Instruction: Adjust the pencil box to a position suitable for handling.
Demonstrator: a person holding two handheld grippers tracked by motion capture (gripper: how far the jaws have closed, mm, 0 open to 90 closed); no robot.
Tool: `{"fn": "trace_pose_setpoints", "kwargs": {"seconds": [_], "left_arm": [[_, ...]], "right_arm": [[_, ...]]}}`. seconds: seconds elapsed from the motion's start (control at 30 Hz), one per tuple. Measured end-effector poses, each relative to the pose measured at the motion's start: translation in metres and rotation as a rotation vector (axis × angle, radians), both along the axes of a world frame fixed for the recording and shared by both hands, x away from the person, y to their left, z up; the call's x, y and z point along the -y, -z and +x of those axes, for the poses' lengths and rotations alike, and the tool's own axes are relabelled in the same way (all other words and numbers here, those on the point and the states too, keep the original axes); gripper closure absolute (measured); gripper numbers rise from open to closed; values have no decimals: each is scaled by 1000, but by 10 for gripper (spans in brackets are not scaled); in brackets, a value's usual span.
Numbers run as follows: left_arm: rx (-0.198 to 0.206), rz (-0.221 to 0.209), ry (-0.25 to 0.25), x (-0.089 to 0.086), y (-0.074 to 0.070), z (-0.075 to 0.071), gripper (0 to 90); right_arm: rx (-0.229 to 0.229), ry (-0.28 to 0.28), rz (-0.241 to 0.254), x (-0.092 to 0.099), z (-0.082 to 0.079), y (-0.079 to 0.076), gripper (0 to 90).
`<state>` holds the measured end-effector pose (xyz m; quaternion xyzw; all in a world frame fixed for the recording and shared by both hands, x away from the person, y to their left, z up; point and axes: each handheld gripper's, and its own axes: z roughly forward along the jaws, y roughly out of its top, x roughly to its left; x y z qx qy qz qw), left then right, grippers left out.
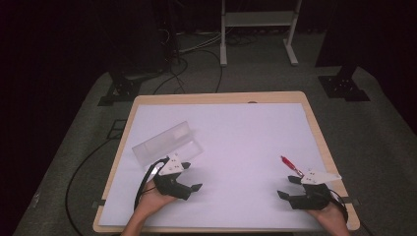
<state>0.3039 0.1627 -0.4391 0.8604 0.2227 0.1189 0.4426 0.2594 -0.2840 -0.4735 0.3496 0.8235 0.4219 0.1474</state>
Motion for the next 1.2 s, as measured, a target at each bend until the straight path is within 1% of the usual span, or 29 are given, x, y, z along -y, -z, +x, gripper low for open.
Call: {"fn": "trace_pose_setpoints", "kwargs": {"seconds": [0.23,0.33,0.4,0.43,0.47,0.57,0.67,0.8,0.83,0.87,0.97,1.0,1.03,1.07,1.2], "left_arm": [[2,14,-11,-3,-5,3,148],[-1,34,-18,-6,-7,5,148],[-3,58,-16,-8,-8,6,147],[-3,58,-16,-8,-8,6,148],[-2,76,-16,-9,-9,8,147],[-4,80,-20,-11,-10,9,148],[3,101,-25,-16,-15,13,148],[4,109,-33,-19,-21,16,148],[4,121,-32,-20,-23,18,147],[14,139,-35,-22,-26,20,147],[20,131,-36,-24,-30,21,147],[16,144,-34,-26,-32,23,147],[16,144,-34,-26,-32,23,147],[18,161,-36,-26,-35,25,147],[20,177,-44,-31,-39,30,147]], "right_arm": [[0,-13,-5,-3,2,-1,281],[-7,-20,-8,-4,4,-1,280],[-5,-24,-8,-4,3,-1,280],[-6,-25,-9,-4,3,-1,280],[-4,-27,-12,-4,3,-2,280],[-5,-28,-13,-5,2,-2,280],[-4,-33,-15,-6,2,-2,280],[-6,-36,-14,-7,2,-2,280],[-4,-37,-14,-7,2,-3,280],[-5,-40,-14,-8,3,-3,280],[-4,-43,-19,-8,2,-2,281],[0,-43,-23,-8,2,-3,281],[0,-43,-23,-8,2,-3,281],[1,-43,-19,-9,1,-3,281],[3,-46,-20,-10,1,-3,281]]}}
